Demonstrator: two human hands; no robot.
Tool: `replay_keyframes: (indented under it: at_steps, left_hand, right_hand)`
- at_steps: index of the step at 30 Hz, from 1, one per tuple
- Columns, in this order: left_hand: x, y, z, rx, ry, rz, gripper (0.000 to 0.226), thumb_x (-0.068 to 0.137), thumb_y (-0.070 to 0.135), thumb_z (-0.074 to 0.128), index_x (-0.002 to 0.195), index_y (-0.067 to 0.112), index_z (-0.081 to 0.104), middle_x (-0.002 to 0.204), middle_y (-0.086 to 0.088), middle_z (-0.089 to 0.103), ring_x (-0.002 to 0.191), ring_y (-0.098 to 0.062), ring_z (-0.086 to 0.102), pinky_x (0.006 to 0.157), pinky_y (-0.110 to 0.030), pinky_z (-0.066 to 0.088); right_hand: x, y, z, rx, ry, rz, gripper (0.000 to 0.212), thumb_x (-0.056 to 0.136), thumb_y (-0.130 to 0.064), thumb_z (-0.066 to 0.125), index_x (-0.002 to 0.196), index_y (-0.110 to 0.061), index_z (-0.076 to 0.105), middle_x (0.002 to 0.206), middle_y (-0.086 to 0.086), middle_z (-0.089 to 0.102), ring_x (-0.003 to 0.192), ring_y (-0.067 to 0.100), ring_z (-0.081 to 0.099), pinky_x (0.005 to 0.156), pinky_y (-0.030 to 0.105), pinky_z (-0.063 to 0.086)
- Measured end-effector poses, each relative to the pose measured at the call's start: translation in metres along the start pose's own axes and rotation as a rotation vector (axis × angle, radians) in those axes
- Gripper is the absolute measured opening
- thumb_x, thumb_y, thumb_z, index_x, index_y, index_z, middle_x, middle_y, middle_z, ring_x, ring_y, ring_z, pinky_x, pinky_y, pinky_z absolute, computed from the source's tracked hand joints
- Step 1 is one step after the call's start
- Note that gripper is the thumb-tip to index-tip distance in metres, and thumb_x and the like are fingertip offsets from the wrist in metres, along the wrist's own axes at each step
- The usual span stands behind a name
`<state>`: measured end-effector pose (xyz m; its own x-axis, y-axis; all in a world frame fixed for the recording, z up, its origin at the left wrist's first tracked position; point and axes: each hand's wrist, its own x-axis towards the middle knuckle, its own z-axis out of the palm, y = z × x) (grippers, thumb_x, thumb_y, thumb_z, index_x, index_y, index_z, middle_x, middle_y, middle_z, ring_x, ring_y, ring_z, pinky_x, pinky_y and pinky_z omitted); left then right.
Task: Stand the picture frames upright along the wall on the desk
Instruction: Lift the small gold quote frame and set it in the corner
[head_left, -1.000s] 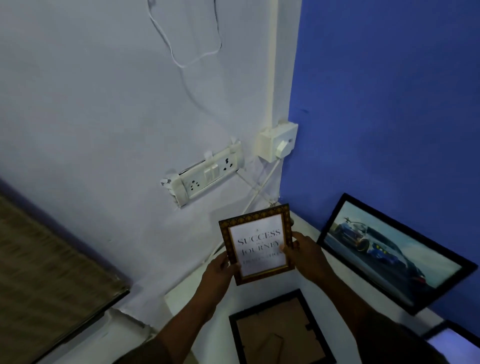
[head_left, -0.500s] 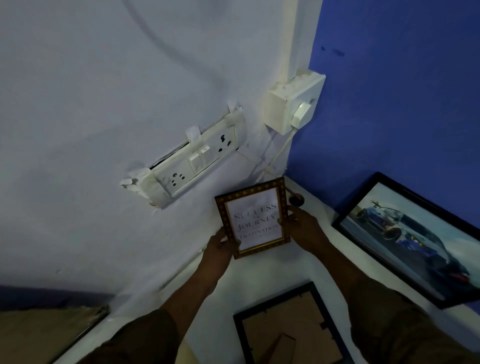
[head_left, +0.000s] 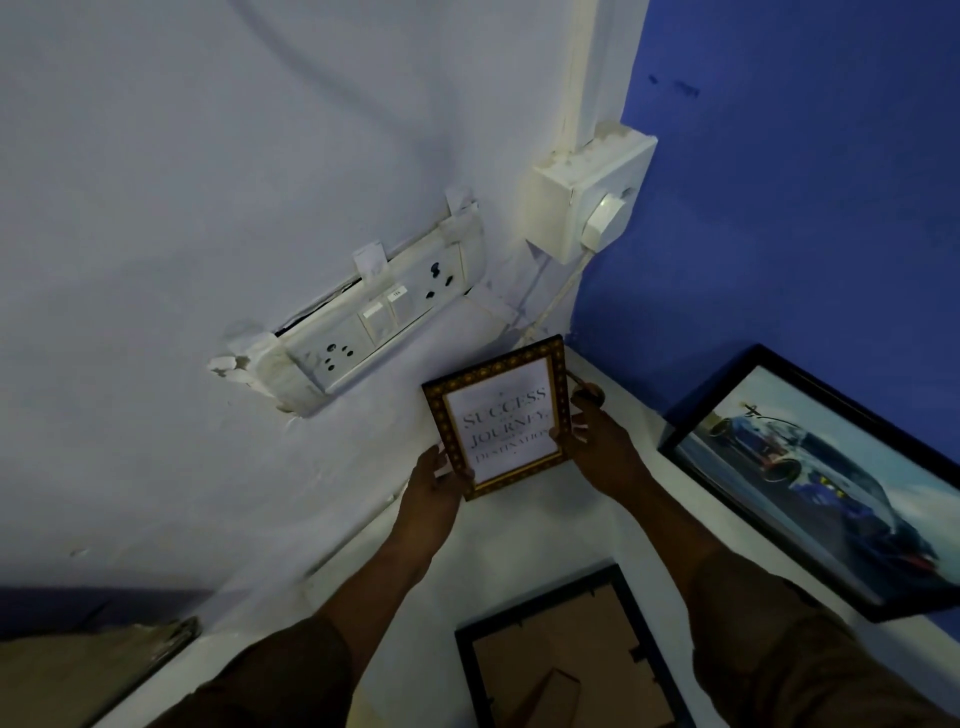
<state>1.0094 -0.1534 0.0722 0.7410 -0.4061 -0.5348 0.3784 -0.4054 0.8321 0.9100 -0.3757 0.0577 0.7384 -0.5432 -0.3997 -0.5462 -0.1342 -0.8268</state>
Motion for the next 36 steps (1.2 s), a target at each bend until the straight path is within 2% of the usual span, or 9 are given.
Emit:
replay_keyframes:
  at_steps: [5, 10, 16, 19, 21, 24, 27, 31, 36]
  left_hand:
    - [-0.005, -0.007, -0.002, 0.033, 0.017, -0.045, 0.061, 0.099, 0.022, 0.062, 0.155, 0.020, 0.036, 0.150, -0.003, 0.045, 0.117, -0.012, 0.049, 0.094, -0.027, 0.038]
    - [-0.020, -0.018, -0.008, 0.073, 0.024, -0.085, 0.068, 0.098, 0.028, 0.065, 0.157, 0.017, 0.032, 0.154, -0.005, 0.043, 0.129, -0.018, 0.048, 0.100, -0.027, 0.037]
    - [-0.072, -0.069, -0.011, 0.167, -0.016, -0.211, 0.071, 0.097, 0.030, 0.066, 0.156, 0.014, 0.031, 0.154, -0.010, 0.042, 0.137, -0.028, 0.046, 0.113, -0.037, 0.038]
    - [-0.107, -0.104, -0.010, 0.114, -0.043, -0.331, 0.069, 0.094, 0.028, 0.069, 0.151, 0.005, 0.037, 0.131, -0.011, 0.054, 0.116, -0.025, 0.056, 0.099, -0.030, 0.045]
    - [-0.124, -0.129, -0.010, 0.077, -0.082, -0.362, 0.060, 0.085, 0.031, 0.073, 0.128, -0.005, 0.053, 0.103, -0.010, 0.060, 0.083, -0.016, 0.062, 0.073, -0.020, 0.050]
    - [-0.151, -0.151, 0.001, 0.025, -0.071, -0.412, 0.017, 0.096, 0.018, 0.065, 0.089, 0.014, 0.050, 0.081, -0.005, 0.056, 0.063, -0.008, 0.055, 0.052, -0.018, 0.043]
    - [-0.171, -0.158, 0.011, 0.011, -0.020, -0.436, 0.018, 0.099, 0.024, 0.062, 0.113, 0.016, 0.055, 0.095, -0.005, 0.062, 0.078, -0.015, 0.058, 0.060, -0.026, 0.043]
    - [-0.178, -0.157, 0.006, -0.053, 0.010, -0.450, 0.040, 0.095, 0.032, 0.063, 0.128, 0.010, 0.057, 0.113, -0.014, 0.068, 0.086, -0.021, 0.061, 0.070, -0.031, 0.047]
    - [-0.184, -0.145, -0.006, -0.067, -0.022, -0.407, 0.021, 0.099, 0.034, 0.057, 0.090, 0.019, 0.067, 0.093, -0.005, 0.068, 0.087, -0.021, 0.061, 0.082, -0.033, 0.048]
  right_hand:
    - [-0.012, 0.014, 0.002, -0.025, 0.043, 0.041, 0.076, 0.095, -0.036, 0.066, 0.158, -0.019, 0.027, 0.153, 0.015, 0.044, 0.134, 0.029, 0.050, 0.111, 0.040, 0.042]
    - [-0.051, 0.032, 0.002, 0.040, 0.104, 0.105, 0.070, 0.094, -0.036, 0.068, 0.154, -0.022, 0.036, 0.149, 0.011, 0.049, 0.129, 0.025, 0.053, 0.102, 0.031, 0.042]
    - [-0.141, 0.099, 0.011, -0.016, 0.084, 0.260, 0.067, 0.094, -0.038, 0.067, 0.152, -0.022, 0.038, 0.148, 0.013, 0.050, 0.129, 0.026, 0.053, 0.104, 0.032, 0.045]
    - [-0.179, 0.132, 0.015, -0.125, 0.059, 0.328, 0.068, 0.096, -0.037, 0.064, 0.155, -0.020, 0.034, 0.151, 0.014, 0.048, 0.133, 0.028, 0.051, 0.107, 0.035, 0.046]
    - [-0.197, 0.147, 0.019, -0.188, 0.069, 0.355, 0.068, 0.097, -0.038, 0.062, 0.156, -0.019, 0.033, 0.151, 0.015, 0.047, 0.134, 0.029, 0.051, 0.110, 0.039, 0.044]
    - [-0.217, 0.155, 0.030, -0.259, 0.101, 0.367, 0.062, 0.098, -0.037, 0.058, 0.153, -0.017, 0.037, 0.145, 0.016, 0.049, 0.127, 0.030, 0.055, 0.104, 0.040, 0.048]
    - [-0.232, 0.155, 0.040, -0.295, 0.101, 0.348, 0.055, 0.095, -0.036, 0.059, 0.145, -0.018, 0.044, 0.131, 0.017, 0.054, 0.106, 0.027, 0.059, 0.084, 0.035, 0.051]
    - [-0.245, 0.160, 0.040, -0.184, 0.092, 0.420, 0.068, 0.093, -0.045, 0.061, 0.151, -0.019, 0.037, 0.138, 0.016, 0.053, 0.118, 0.032, 0.058, 0.085, 0.033, 0.047]
    - [-0.257, 0.145, 0.030, -0.061, 0.063, 0.340, 0.027, 0.100, -0.036, 0.055, 0.101, -0.011, 0.066, 0.099, 0.010, 0.071, 0.083, 0.022, 0.066, 0.073, 0.034, 0.053]
